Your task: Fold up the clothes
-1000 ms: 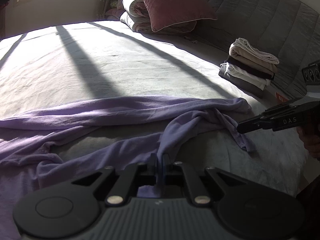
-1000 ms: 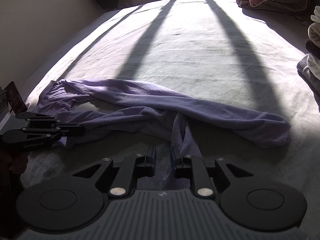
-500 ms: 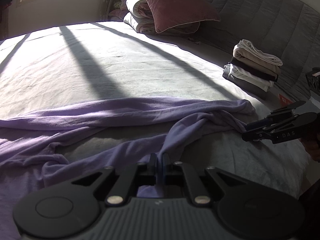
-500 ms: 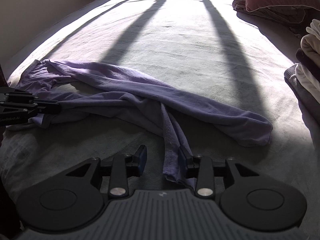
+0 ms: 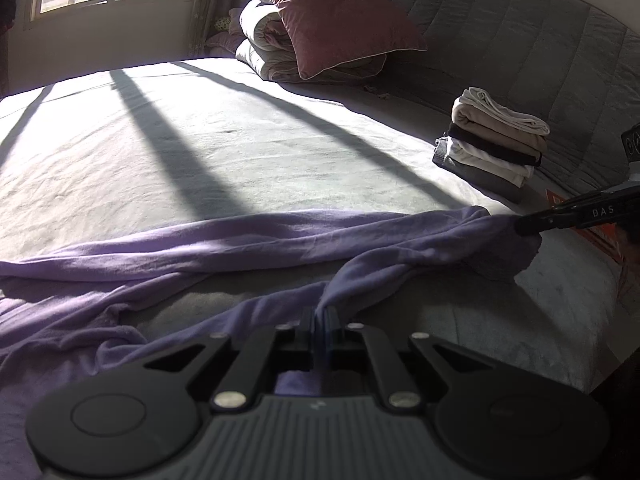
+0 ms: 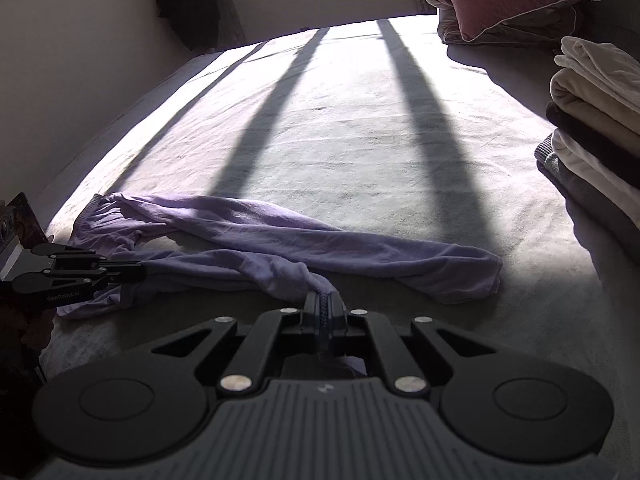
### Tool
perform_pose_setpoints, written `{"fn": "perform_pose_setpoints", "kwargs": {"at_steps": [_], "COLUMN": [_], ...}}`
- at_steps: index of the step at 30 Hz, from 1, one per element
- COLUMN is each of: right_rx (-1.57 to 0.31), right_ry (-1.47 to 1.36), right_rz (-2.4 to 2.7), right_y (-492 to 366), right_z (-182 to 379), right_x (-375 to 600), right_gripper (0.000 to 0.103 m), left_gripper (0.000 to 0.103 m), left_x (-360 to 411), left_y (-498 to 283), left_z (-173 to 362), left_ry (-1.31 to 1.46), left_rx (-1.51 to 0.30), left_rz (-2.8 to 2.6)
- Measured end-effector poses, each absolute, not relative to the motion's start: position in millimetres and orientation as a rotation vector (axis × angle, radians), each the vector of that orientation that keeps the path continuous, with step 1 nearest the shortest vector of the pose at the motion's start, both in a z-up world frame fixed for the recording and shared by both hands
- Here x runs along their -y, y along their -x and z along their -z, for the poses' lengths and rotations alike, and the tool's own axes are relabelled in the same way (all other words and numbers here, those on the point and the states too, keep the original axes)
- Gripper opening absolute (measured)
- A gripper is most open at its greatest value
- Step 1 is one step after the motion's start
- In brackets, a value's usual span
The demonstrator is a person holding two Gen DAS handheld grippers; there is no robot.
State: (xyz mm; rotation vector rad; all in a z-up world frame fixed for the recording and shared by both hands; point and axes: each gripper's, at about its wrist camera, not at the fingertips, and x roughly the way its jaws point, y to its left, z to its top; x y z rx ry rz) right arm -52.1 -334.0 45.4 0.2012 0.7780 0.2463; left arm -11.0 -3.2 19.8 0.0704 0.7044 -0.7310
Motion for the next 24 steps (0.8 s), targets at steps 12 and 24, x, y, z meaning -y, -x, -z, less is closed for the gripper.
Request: {"fn": "perform_pose_setpoints", "kwargs": {"at_steps": [12, 24], "right_rx": [-0.777, -0.797], "right_ry": [-0.203, -0.146], "right_rz": [-0.047, 0.107], "right_y": [61.6, 25.7], "right_z": [-51.4, -18.3], "right_x": [378.5, 389.6], "right_gripper": [0.004, 0.003], "left_gripper": [0.012, 0.033], "left_x": [2.2, -20.6], "left_y": [36.8, 32.5], "left_z": [-5.9, -8.2], "left_ry": [-0.221, -0.184], "left_rx": [-0.842, -0.827], "left_rz": [1.003, 0.935]}}
